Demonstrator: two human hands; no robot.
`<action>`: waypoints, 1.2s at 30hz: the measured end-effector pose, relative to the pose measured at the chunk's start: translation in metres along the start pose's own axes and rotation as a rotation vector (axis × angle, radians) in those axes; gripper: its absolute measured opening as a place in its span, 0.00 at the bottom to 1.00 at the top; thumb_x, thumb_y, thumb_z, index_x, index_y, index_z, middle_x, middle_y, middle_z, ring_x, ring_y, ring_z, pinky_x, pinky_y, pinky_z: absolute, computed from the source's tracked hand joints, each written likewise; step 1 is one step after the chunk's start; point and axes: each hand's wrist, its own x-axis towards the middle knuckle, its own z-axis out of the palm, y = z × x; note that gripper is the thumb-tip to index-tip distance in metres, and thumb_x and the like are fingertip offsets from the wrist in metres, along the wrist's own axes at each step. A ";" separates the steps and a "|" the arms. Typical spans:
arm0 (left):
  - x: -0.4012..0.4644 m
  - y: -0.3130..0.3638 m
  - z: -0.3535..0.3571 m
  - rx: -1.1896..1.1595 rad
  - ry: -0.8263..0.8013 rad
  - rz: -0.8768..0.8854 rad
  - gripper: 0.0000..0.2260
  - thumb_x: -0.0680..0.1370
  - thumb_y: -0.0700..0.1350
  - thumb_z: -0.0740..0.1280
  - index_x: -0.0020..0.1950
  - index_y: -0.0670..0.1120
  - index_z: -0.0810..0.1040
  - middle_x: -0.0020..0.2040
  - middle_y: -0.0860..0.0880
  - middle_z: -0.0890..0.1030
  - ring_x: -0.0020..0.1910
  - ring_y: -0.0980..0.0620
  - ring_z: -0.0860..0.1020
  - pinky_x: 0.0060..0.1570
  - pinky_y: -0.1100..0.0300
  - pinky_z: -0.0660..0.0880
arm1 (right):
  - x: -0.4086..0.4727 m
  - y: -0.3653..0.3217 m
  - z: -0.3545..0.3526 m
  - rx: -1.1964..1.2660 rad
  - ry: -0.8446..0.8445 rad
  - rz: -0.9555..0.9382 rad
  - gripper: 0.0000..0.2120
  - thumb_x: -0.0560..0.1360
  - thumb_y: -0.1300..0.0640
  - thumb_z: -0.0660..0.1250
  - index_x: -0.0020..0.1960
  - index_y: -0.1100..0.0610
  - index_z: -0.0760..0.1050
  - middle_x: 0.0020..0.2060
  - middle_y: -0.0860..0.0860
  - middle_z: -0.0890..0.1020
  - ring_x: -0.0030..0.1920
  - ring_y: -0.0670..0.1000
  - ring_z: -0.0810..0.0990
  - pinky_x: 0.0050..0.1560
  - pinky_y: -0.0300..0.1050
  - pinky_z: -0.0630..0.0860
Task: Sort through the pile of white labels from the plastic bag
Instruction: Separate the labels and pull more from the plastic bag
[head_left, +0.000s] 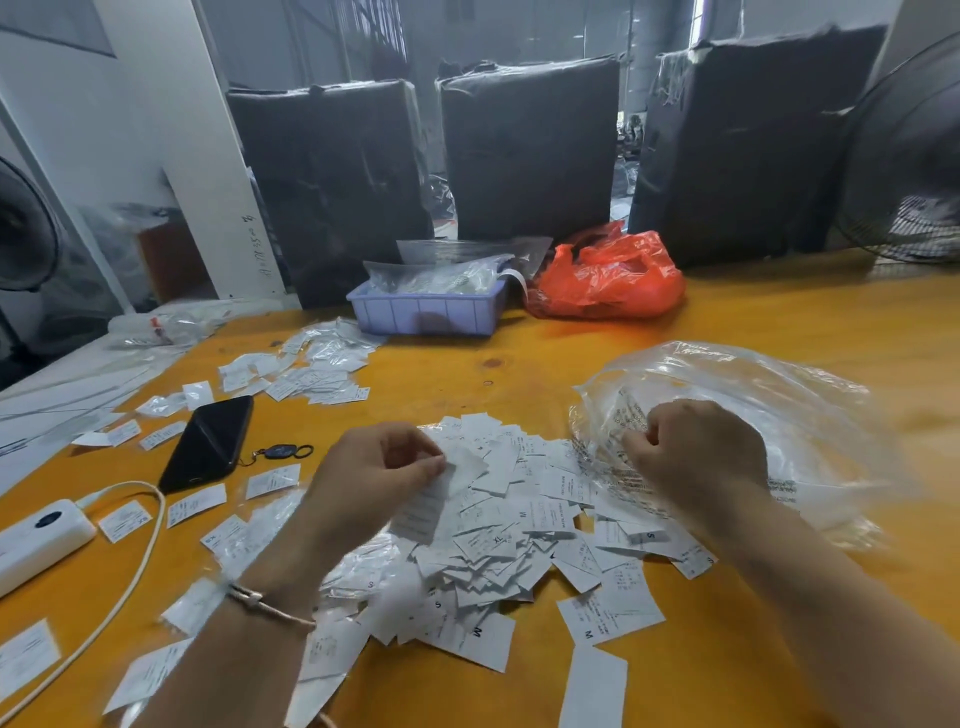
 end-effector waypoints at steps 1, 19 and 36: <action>0.001 -0.001 -0.008 0.074 -0.033 -0.073 0.04 0.76 0.42 0.73 0.41 0.49 0.83 0.37 0.52 0.85 0.37 0.56 0.81 0.37 0.62 0.75 | 0.003 0.003 0.002 -0.074 -0.023 0.026 0.12 0.74 0.50 0.64 0.39 0.58 0.74 0.38 0.52 0.79 0.39 0.53 0.75 0.34 0.43 0.67; 0.004 -0.046 -0.051 0.497 0.024 -0.221 0.09 0.70 0.43 0.78 0.43 0.55 0.82 0.44 0.55 0.82 0.45 0.55 0.79 0.42 0.58 0.76 | 0.010 0.022 0.015 -0.185 -0.139 0.089 0.14 0.73 0.68 0.59 0.56 0.60 0.75 0.51 0.56 0.76 0.49 0.58 0.75 0.42 0.47 0.72; 0.007 0.002 -0.006 0.444 0.046 0.068 0.07 0.73 0.52 0.74 0.49 0.57 0.79 0.58 0.57 0.74 0.63 0.52 0.71 0.64 0.47 0.72 | 0.002 0.010 0.004 -0.287 -0.213 0.086 0.15 0.72 0.65 0.62 0.31 0.56 0.60 0.29 0.51 0.66 0.31 0.52 0.65 0.35 0.42 0.60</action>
